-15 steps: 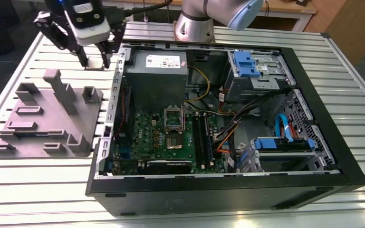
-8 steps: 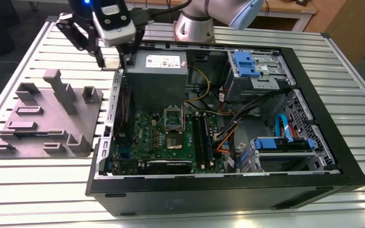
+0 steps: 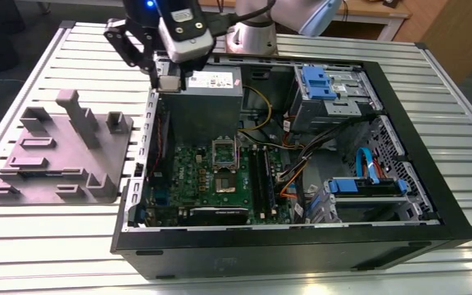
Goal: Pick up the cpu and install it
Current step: 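Pick up the cpu and move it towards the insertion slot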
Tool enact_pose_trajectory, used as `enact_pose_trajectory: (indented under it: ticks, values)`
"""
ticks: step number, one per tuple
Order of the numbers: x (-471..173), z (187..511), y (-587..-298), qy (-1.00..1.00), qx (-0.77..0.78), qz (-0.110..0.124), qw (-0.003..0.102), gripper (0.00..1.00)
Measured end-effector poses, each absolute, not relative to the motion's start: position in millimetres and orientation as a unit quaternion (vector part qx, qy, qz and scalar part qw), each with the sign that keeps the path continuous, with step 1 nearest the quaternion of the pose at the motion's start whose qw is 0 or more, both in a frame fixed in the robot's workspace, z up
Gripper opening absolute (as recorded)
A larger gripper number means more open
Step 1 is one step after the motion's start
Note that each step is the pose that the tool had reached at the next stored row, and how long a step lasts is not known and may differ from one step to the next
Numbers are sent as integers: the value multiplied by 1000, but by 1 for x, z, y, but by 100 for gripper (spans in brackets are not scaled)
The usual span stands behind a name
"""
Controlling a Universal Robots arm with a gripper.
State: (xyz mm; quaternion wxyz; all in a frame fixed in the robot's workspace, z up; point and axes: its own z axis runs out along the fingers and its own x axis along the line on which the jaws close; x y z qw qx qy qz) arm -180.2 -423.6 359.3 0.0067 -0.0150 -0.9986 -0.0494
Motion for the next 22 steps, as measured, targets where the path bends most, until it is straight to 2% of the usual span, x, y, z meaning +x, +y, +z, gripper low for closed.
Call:
enact_pose_trajectory:
  ticks: [11,22]
  values:
    - [-149,359,-427,-999,-15,-49,7,47]
    - [-148,358,-463,-999,-15,-49,7,47]
